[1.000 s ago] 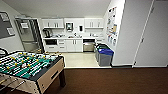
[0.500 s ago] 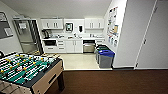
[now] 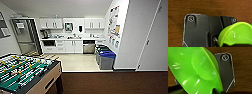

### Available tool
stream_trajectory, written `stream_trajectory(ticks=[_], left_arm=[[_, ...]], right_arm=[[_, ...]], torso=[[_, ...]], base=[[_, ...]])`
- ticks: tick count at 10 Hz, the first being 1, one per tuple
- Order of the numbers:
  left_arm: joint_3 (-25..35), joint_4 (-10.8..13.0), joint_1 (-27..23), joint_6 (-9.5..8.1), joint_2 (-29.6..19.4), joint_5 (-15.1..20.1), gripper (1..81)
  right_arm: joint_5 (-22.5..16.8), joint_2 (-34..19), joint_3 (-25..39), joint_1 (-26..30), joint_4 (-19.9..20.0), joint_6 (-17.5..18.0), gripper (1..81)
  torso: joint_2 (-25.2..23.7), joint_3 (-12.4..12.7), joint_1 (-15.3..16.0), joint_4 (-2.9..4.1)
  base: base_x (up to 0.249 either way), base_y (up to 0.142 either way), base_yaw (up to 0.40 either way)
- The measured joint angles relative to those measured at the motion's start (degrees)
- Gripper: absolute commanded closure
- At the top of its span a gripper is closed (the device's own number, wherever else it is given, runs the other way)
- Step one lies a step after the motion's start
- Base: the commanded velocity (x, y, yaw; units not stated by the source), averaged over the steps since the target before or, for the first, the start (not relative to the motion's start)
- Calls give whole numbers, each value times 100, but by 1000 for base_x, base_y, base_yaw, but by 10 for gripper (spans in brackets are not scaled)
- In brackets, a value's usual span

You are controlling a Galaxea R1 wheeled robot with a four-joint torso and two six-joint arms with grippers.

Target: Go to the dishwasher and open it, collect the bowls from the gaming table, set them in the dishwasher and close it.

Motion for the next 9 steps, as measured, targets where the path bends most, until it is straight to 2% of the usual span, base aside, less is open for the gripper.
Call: stream_trajectory(ticks=[9], left_arm=[[2, 2, -22, 0, 2, -1, 811]], right_arm=[[-12, 17, 0, 2, 0, -12, 811]], torso=[[0, 0, 0, 0]], base=[[205, 0, 0]])
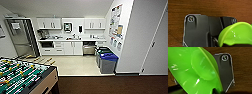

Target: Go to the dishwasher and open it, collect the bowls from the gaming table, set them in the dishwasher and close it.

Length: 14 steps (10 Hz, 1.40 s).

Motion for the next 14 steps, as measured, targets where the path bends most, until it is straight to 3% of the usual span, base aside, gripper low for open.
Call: stream_trajectory(ticks=[14], left_arm=[[-2, -2, -2, 0, -5, -88, 811]], right_arm=[[-32, 13, 5, 48, 0, 0, 811]], torso=[[0, 0, 1, 0]], base=[[206, 0, 0]])
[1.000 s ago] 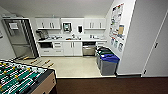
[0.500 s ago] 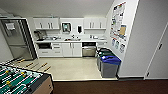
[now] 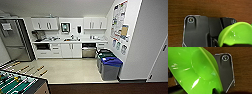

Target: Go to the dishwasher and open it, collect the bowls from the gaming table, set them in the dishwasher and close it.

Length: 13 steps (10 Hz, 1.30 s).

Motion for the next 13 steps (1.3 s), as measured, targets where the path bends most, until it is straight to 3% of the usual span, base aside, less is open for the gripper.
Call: stream_trajectory(ticks=[13], left_arm=[[-2, 2, 5, 0, -15, 5, 811]], right_arm=[[18, 0, 0, 2, 0, 0, 811]], torso=[[0, 0, 0, 0]], base=[[207, 0, 0]])
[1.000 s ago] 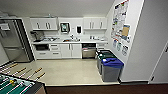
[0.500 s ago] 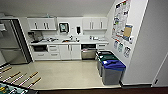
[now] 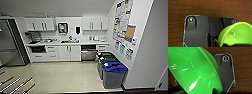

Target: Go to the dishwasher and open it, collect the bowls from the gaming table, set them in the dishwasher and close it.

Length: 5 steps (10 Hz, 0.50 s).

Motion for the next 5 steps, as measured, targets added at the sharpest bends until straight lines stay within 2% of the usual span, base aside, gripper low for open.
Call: stream_trajectory(ticks=[5], left_arm=[[0, 0, -5, 0, 2, -11, 811]], right_arm=[[0, 0, -7, 2, -1, 0, 811]], torso=[[0, -2, 0, 0]], base=[[207, 0, 0]])
